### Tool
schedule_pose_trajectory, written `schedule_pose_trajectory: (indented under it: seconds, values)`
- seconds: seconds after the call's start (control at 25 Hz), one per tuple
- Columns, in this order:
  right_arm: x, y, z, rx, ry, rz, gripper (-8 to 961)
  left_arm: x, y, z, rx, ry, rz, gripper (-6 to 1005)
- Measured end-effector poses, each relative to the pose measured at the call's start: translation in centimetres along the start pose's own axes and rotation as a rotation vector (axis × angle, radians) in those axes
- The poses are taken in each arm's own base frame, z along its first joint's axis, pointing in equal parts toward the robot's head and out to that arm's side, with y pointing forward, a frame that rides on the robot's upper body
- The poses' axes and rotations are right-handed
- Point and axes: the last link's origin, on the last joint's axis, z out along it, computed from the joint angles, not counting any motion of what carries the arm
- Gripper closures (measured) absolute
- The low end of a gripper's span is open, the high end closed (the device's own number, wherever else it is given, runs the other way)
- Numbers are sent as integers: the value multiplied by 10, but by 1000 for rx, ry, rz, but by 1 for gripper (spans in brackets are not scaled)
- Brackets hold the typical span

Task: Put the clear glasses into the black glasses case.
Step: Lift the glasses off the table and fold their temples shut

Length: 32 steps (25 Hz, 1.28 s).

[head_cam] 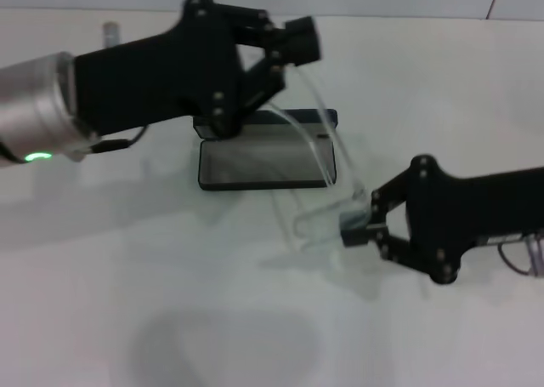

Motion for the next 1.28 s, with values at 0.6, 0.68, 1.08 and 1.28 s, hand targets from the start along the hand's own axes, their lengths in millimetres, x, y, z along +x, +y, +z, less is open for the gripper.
schedule_pose_trajectory:
  seconds: [0.6,0.68,1.08,1.28]
  values:
    - [-4,-1,6,-6,-15,-65,892,-38,22,18,-56,-70,-152,940]
    - [-5,-1,6,4,-33,-86,892,-40,24,18,-54,-59,-174,940]
    - [-9,-2,5,23,-68,-129,892,-46,35,21,-69,-46,-217,939]
    - [-10,-2,5,27,-72,-133,892,-48,38,23,-88,-52,-227,939]
